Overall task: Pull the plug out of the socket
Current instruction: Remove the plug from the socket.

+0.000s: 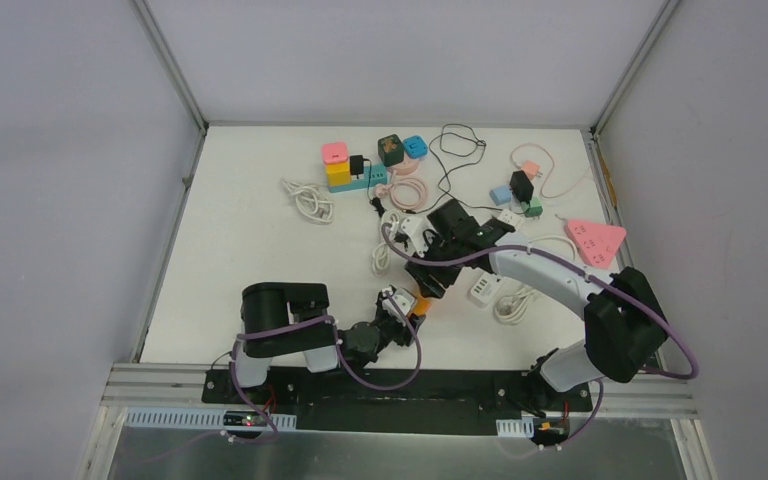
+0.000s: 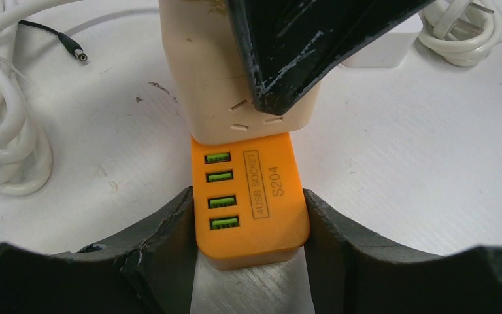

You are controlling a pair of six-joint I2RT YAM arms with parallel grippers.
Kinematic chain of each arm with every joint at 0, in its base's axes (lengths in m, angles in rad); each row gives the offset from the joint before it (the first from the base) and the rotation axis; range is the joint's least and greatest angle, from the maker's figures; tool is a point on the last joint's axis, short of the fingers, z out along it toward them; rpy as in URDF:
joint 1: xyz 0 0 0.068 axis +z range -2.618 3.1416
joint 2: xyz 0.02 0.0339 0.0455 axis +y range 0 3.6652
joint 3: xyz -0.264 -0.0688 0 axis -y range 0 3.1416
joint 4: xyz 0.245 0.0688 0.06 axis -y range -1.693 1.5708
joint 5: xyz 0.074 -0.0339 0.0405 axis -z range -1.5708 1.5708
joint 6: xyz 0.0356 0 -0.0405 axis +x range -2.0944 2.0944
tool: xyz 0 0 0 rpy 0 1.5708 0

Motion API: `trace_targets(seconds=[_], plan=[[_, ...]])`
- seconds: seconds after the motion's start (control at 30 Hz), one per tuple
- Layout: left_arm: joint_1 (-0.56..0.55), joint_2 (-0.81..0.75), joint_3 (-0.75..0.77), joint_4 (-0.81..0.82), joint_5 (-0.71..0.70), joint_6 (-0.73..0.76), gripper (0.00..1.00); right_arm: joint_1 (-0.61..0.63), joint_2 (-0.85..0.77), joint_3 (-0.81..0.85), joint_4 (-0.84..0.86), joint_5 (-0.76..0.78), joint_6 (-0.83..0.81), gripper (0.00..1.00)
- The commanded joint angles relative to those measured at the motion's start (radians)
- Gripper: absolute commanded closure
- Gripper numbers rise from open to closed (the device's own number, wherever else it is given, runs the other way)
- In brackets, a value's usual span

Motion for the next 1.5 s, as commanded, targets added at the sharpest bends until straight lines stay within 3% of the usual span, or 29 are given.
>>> trace_targets(seconds=[0.0, 0.23, 0.57, 0.67, 0.9, 1.03, 1.27, 1.47], plan=[[0.029, 0.043, -0.017, -0.015, 0.032, -0.072, 1.00, -0.077, -0.008, -0.006, -0.033, -0.137, 0.014, 1.00], [0.049, 0.053, -0.014, -0.015, 0.064, -0.088, 1.00, -0.104, -0.016, -0.009, -0.036, -0.223, 0.026, 1.00], [0.059, 0.070, -0.006, -0.015, 0.065, -0.104, 1.00, 0.094, -0.013, -0.001, -0.027, -0.149, 0.001, 1.00], [0.065, 0.072, -0.009, -0.015, 0.066, -0.109, 1.00, 0.078, -0.028, -0.005, -0.027, -0.106, -0.004, 1.00], [0.074, 0.081, -0.009, -0.016, 0.083, -0.118, 1.00, -0.072, -0.040, -0.009, -0.050, -0.183, 0.012, 1.00], [0.076, 0.082, -0.008, -0.015, 0.089, -0.119, 1.00, -0.061, -0.027, -0.003, -0.051, -0.220, 0.013, 1.00], [0.079, 0.084, -0.006, -0.015, 0.082, -0.122, 1.00, 0.092, -0.018, 0.000, -0.053, -0.228, -0.026, 1.00], [0.083, 0.093, -0.007, -0.015, 0.082, -0.127, 1.00, 0.006, -0.027, 0.000, -0.055, -0.197, -0.013, 1.00]])
